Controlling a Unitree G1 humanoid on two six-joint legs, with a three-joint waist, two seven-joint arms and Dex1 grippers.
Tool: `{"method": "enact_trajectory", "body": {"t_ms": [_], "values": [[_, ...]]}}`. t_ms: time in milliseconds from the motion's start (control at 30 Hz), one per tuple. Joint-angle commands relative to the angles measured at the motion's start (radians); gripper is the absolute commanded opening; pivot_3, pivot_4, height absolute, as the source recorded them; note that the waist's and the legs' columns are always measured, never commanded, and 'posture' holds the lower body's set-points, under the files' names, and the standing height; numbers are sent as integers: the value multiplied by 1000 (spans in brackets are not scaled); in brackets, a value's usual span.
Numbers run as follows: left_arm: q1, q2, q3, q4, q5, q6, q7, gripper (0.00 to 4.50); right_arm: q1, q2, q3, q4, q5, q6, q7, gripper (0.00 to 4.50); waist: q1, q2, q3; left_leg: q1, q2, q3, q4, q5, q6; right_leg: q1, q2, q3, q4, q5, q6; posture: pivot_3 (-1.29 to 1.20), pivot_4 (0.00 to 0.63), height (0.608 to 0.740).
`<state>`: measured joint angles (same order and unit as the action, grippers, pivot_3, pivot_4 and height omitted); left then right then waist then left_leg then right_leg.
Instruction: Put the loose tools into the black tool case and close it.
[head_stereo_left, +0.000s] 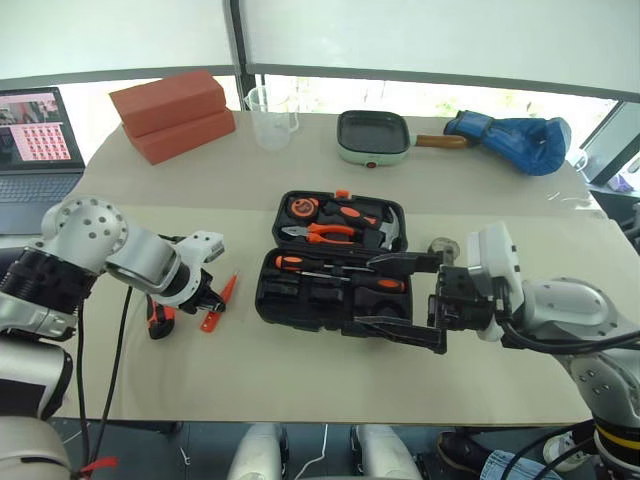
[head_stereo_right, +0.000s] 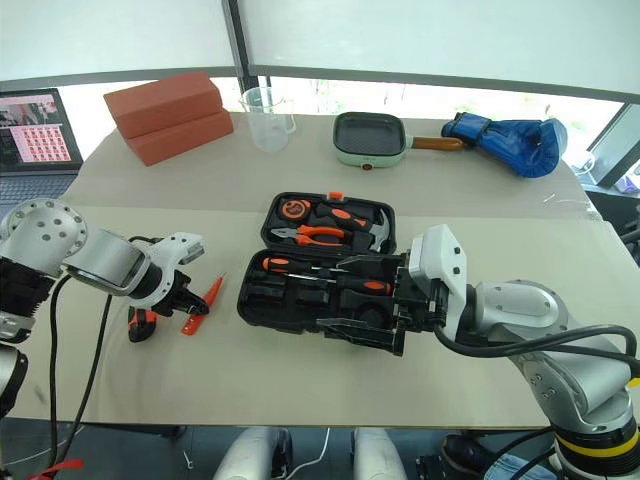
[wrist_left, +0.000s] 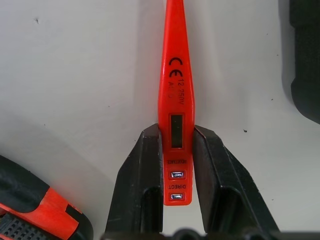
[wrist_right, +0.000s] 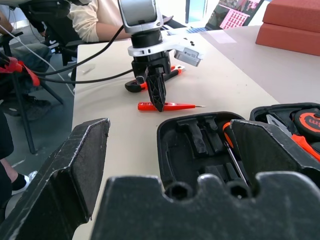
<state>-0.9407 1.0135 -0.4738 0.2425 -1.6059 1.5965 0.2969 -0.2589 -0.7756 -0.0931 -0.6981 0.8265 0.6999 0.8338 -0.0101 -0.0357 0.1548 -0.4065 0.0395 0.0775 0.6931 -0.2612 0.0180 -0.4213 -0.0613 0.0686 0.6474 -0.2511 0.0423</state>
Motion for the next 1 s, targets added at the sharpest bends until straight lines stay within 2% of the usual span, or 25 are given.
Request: {"method": "enact_trajectory", "body": {"t_ms": [33,133,233,300,367,500,600,733,867,1000], "values": [[-17,26,-18,-82,196,18,-170,417,-8,-24,-37,-11,10,-21,14,4500,-2,0,0,0,0,0,0,0,0,0,0,0,0,0,0,0,150,740],[-88,84,-116,-160,467,-144,-483,417,3,-54,-41,-5,-1,-21,35,4500,-1,-1,0,-1,0,4,0,0,-1,-1,1,0,0,0,0,0,150,740],[-146,148,-272,-172,850,-542,-903,417,21,-83,-54,4,-6,-23,53,4500,0,-1,1,-3,-1,8,0,1,-2,-2,2,-1,-1,0,-1,0,150,740],[-161,162,-316,-126,1050,-835,-1150,417,32,-96,-67,5,1,-17,59,4500,7,-2,1,-3,-1,8,0,1,-2,-2,1,-2,-2,0,-1,0,150,740],[-162,147,-303,-64,1163,-1054,-1334,417,41,-107,-81,3,12,-10,62,4500,16,-1,1,-4,-1,9,0,1,-2,-2,1,-2,-3,0,-1,0,150,740],[-192,54,-225,37,1233,-1293,-1637,417,61,-125,-110,-13,41,10,51,4500,29,-2,1,-9,0,10,2,-1,2,-3,1,-3,-5,0,0,0,150,740],[-217,-32,-190,94,1292,-1410,-1754,417,74,-133,-123,-23,56,19,38,4500,35,-2,1,-12,1,9,6,-2,5,-3,1,-4,-6,0,1,0,150,740],[-299,-221,-183,191,1368,-1390,-1815,417,89,-128,-130,-47,73,33,0,4500,44,-2,1,-16,1,7,11,-4,7,-4,1,-4,-6,0,3,0,150,740],[-306,-296,-200,236,1479,-1443,-1870,417,101,-128,-134,-63,87,36,-26,4500,33,-2,1,-17,0,7,14,-6,10,-3,1,-2,-7,1,6,0,150,740],[-311,-372,-216,271,1573,-1396,-1878,417,112,-123,-136,-77,93,36,-55,4500,22,-2,1,-17,0,5,14,-6,10,-4,1,-2,-6,1,6,0,150,740]]}}
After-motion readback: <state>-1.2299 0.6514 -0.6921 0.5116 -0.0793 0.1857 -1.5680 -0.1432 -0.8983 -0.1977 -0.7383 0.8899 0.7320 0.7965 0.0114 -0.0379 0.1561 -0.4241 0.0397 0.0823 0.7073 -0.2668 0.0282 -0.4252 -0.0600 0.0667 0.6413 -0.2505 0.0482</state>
